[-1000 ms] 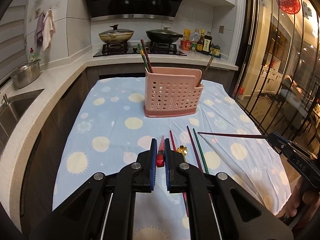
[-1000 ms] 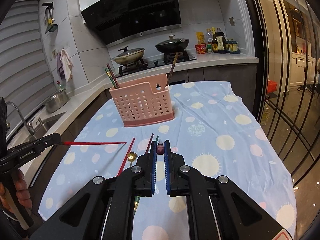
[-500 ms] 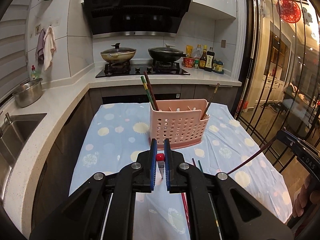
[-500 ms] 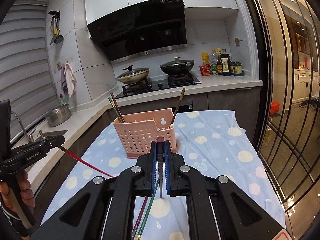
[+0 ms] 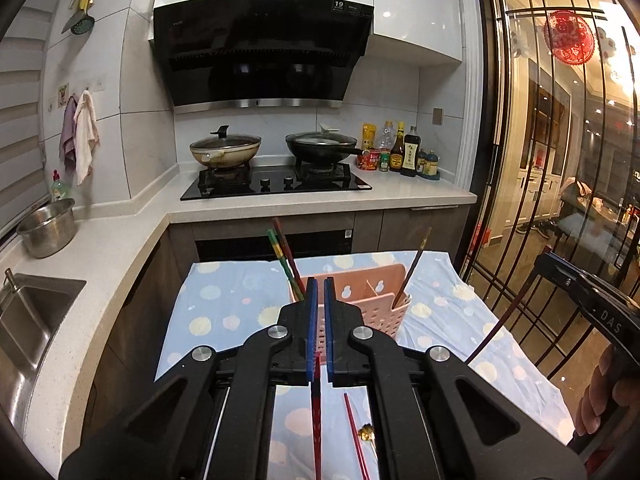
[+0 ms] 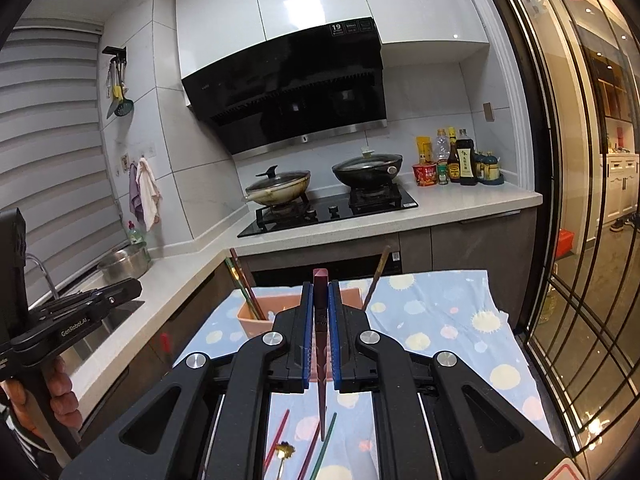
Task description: Organize utensils
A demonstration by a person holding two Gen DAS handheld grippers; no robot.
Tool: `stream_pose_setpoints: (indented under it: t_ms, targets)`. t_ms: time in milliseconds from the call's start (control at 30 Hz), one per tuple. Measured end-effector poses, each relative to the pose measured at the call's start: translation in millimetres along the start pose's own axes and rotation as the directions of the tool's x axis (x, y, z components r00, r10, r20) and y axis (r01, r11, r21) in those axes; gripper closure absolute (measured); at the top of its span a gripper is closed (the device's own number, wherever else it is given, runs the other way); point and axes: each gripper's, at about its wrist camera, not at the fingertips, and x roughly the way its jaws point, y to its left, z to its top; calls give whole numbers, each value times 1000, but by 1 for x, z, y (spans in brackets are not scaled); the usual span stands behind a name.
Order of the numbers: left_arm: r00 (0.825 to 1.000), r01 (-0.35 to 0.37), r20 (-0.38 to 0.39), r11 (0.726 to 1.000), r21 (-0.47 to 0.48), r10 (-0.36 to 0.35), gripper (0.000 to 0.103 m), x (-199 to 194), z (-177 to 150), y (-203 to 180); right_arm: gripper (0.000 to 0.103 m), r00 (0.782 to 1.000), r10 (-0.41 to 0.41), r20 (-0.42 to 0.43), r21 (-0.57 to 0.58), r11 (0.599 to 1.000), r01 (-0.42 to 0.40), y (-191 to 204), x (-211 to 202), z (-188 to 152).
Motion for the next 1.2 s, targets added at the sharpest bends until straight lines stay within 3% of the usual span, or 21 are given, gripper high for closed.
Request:
stream_pose_setpoints:
  t_ms: [200,400,433,533,567,933,1100,1200]
  targets:
    - [1000,8,1,1000,10,-8,100,11,14,0,96,1000,3,14,-13,1000,-3,8,11,10]
    - [991,7,-136,1000,-16,-9,97,41,-24,12,96,999,-1,-42,12,1000,1,4,12,-17]
    - [987,5,-162,1000,-23,-9,92,48,-32,14,96,999,-1,-49,19,1000,2,3,13,-21]
    - [971,10,-236,999,-44,-20,60,70,-57,16,96,998,-21,-59,19,1000,22,0,16,-26]
    - [966,7,-257,999,-47,-19,54,78,-65,16,96,998,-28,-60,17,999,29,-1,18,-26]
    - [885,18,-463,997,-81,-53,56,168,-130,8,96,995,-51,-83,4,999,52,-7,50,-23]
    - [858,20,-511,996,-88,-62,63,197,-142,6,96,993,-43,-112,18,999,46,-12,72,-24]
    - [843,26,-533,995,-97,-74,74,207,-149,6,96,991,-35,-126,25,999,39,-14,82,-24]
